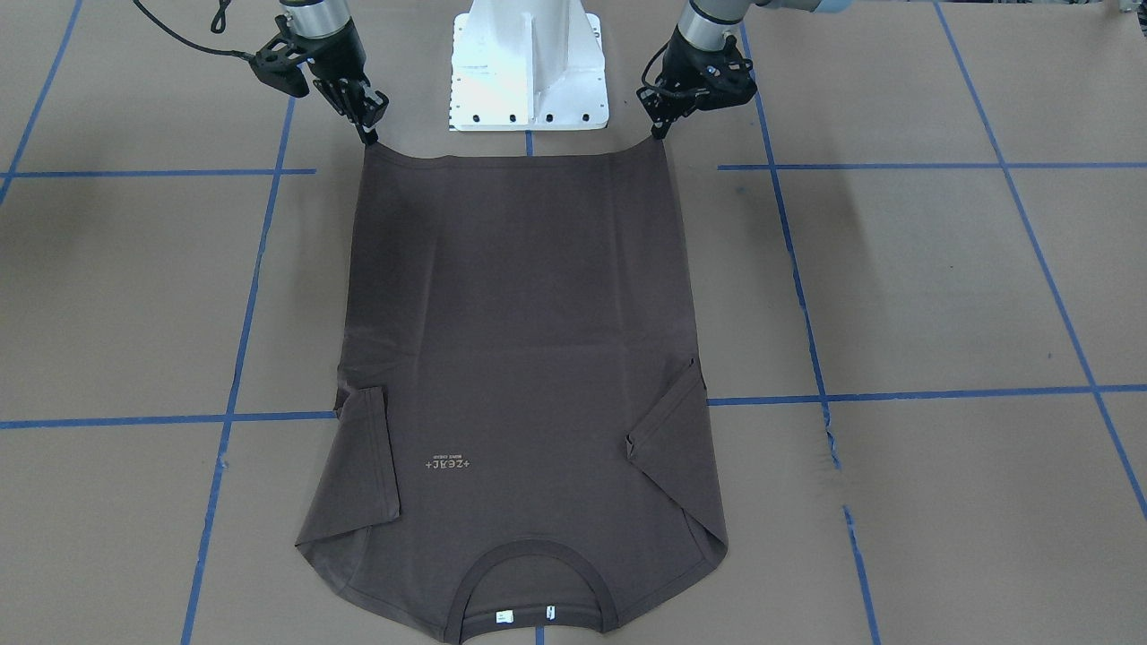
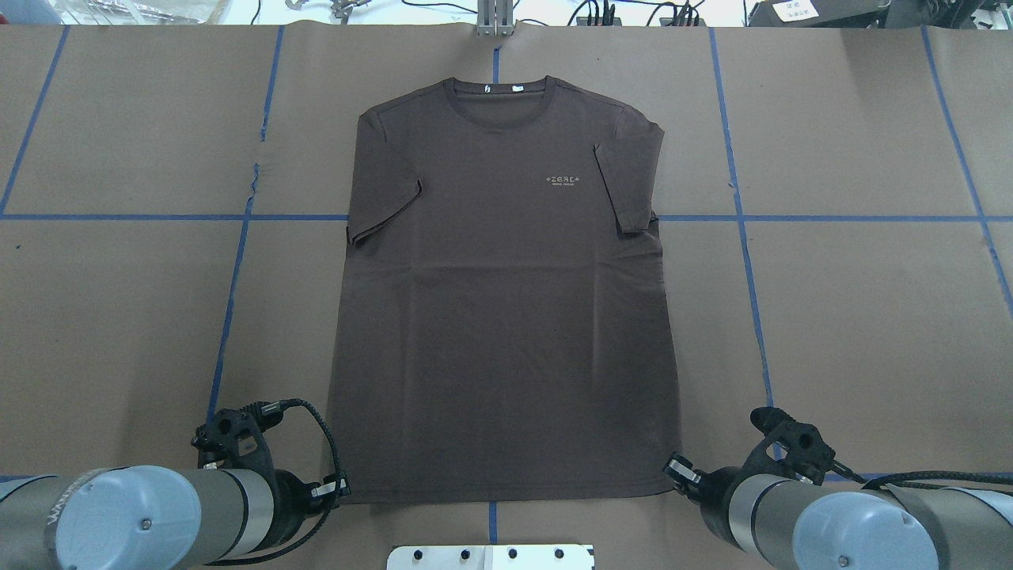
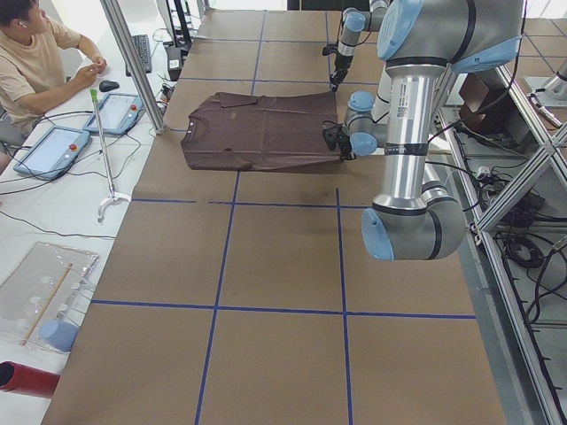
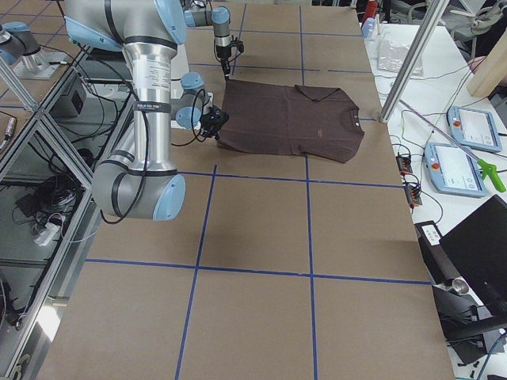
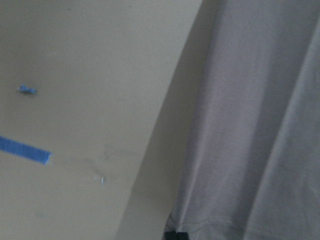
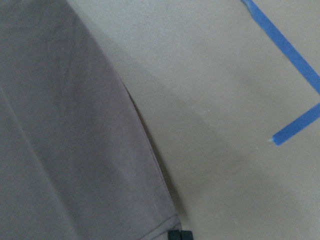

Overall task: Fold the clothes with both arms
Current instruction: 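Grasp the hem corners with both grippers, then lift the hem with both grippers and fold it toward the collar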

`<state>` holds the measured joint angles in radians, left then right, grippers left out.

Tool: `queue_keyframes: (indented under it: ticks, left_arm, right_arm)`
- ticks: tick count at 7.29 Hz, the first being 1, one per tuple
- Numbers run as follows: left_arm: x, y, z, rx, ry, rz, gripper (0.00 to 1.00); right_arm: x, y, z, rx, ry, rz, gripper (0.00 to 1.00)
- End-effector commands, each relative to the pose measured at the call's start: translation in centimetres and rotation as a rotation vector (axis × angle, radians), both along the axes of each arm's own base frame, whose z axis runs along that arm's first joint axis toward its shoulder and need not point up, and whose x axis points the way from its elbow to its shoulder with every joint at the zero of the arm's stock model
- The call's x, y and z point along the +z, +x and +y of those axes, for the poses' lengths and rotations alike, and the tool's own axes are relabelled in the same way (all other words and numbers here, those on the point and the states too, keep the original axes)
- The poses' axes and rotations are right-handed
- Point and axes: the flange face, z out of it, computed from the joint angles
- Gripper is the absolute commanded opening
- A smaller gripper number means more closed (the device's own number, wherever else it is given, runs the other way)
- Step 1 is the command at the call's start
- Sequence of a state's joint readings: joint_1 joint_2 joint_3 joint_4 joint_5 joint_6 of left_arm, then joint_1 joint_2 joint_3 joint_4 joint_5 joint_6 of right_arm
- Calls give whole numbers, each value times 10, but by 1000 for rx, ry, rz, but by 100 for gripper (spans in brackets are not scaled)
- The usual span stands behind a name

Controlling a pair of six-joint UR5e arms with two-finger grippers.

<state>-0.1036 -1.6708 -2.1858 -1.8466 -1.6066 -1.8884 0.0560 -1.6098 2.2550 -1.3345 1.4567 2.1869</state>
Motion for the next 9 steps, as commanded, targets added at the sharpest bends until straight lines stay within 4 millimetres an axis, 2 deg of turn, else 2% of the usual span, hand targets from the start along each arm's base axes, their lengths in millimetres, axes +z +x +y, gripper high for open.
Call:
queue_keyframes:
  ticks: [1, 2, 3, 4, 5, 6, 7, 8, 9]
  left_arm:
    - [-52, -40, 29, 19, -57, 29, 0]
    - [-69, -54, 28, 18, -57, 65, 0]
    - [-72, -55, 19, 5, -45, 71, 0]
    - [-80, -66, -19, -58, 9, 87, 0]
    - [-98, -75, -67, -105, 130, 102, 0]
    - [-86, -62, -128, -172, 187, 30, 0]
    - [-80, -54, -190, -213, 257, -40, 0]
    - [-61, -52, -235, -243, 279, -106, 0]
    - [-40, -50, -284, -270, 305, -158, 0]
  right_arm:
    - [-16, 48, 12, -49, -33, -29, 0]
    - [-31, 58, 8, -35, -26, -63, 0]
    - [-34, 65, -13, 17, -13, -72, 0]
    - [-40, 74, -43, 75, 17, -81, 0]
    - [-45, 79, -72, 88, 106, -72, 0]
    - [-47, 62, -117, 116, 179, -48, 0]
    - [-54, 34, -168, 140, 245, -17, 0]
    - [-55, 17, -224, 154, 284, 29, 0]
    - [-49, 10, -283, 186, 270, 75, 0]
